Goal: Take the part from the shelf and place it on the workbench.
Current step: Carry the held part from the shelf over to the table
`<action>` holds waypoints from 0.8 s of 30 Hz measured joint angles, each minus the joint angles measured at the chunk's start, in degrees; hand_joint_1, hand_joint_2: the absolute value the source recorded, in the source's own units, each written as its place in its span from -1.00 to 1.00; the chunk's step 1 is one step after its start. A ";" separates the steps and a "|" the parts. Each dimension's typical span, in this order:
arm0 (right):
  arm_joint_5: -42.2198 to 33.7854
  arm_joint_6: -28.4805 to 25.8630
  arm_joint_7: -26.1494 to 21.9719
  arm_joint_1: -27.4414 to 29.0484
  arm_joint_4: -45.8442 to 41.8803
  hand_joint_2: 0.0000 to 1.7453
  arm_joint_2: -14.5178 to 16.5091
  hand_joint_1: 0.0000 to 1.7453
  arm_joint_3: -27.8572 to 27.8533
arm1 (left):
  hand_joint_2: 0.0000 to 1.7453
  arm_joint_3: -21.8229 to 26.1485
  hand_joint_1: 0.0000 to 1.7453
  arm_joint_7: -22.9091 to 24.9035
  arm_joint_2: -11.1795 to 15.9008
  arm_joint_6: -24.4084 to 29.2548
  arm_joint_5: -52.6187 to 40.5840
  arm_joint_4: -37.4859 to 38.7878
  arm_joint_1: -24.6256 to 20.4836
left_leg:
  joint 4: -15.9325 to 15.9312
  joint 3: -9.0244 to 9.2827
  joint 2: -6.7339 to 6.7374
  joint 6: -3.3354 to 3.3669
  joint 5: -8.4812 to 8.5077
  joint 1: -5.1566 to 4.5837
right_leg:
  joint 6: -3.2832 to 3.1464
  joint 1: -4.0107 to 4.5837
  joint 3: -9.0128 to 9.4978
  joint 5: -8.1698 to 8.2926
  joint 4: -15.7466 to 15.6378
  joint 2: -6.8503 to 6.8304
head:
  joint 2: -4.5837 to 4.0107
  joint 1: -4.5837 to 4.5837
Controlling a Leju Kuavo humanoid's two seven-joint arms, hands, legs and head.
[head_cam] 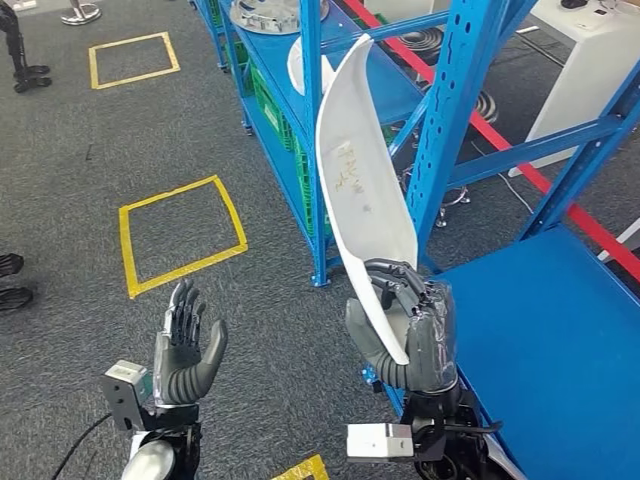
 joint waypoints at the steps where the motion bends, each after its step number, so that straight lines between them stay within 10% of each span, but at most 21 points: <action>1: -0.01 0.00 0.07 0.01 -0.01 1.00 0.00 1.00 0.07 | 1.00 -0.01 -1.00 0.01 0.00 0.01 0.00 0.04 -0.09 | 4.20 -2.30 1.60 -0.30 -1.84 0.05 | -0.14 0.14 -0.01 -0.05 -0.02 -0.87 | 0.00 -0.39; 4: -0.01 0.00 0.13 -0.01 -0.01 1.00 0.00 1.00 0.24 | 1.00 -0.01 -1.00 0.02 0.05 0.01 0.01 0.25 0.03 | 9.63 -5.63 2.62 -0.61 -2.67 0.33 | -0.18 0.36 0.09 -0.43 -0.01 -3.54 | 0.00 -0.63; 8: -0.01 0.00 0.26 -0.17 -0.02 1.00 0.00 1.00 0.33 | 1.00 -0.01 -1.00 0.00 0.11 0.03 0.01 0.31 -0.10 | -4.77 1.88 6.13 0.26 3.65 -0.16 | 0.48 0.61 0.97 -1.32 -0.02 -6.38 | 0.00 -0.74; 11: -0.02 0.00 0.32 -0.38 -0.05 1.00 0.00 1.00 0.36 | 1.00 -0.01 -1.00 -0.05 0.13 0.25 0.03 0.30 -0.18 | -6.99 2.91 5.80 1.16 3.87 -0.73 | 1.43 0.73 1.72 -1.92 -0.21 -7.94 | 0.00 -0.56; 14: -0.03 0.00 0.25 -0.55 -0.06 1.00 0.00 1.00 0.39 | 1.00 0.00 -1.00 -0.17 0.18 0.43 0.03 0.28 -0.22 | -7.64 3.46 3.68 2.17 4.05 -0.35 | 2.30 0.30 1.18 -4.18 2.51 -5.03 | 0.00 -0.32; 18: -0.04 0.00 0.26 -0.42 -0.04 1.00 -0.01 1.00 0.44 | 1.00 0.01 -1.00 -0.19 0.04 0.44 0.04 0.33 -0.21 | -7.76 3.69 0.63 2.83 4.05 -0.29 | 2.55 0.26 -6.48 -10.11 17.22 -1.11 | 0.00 0.93; 20: -0.12 0.00 0.29 -0.42 -0.03 1.00 -0.02 1.00 0.45 | 1.00 0.00 -1.00 -0.17 0.04 0.44 0.05 0.40 -0.11 | -7.69 3.84 -1.26 2.82 4.02 -0.34 | 2.36 0.25 -6.74 -7.57 15.95 -0.82 | 0.00 1.22; 24: -0.34 0.00 0.27 -0.45 -0.04 1.00 -0.02 1.00 0.49 | 1.00 0.01 -1.00 -0.17 0.02 0.48 0.06 0.45 -0.14 | -7.22 3.78 -4.66 2.20 3.89 -0.28 | 1.50 0.10 -1.29 -0.32 1.74 3.66 | 0.00 1.62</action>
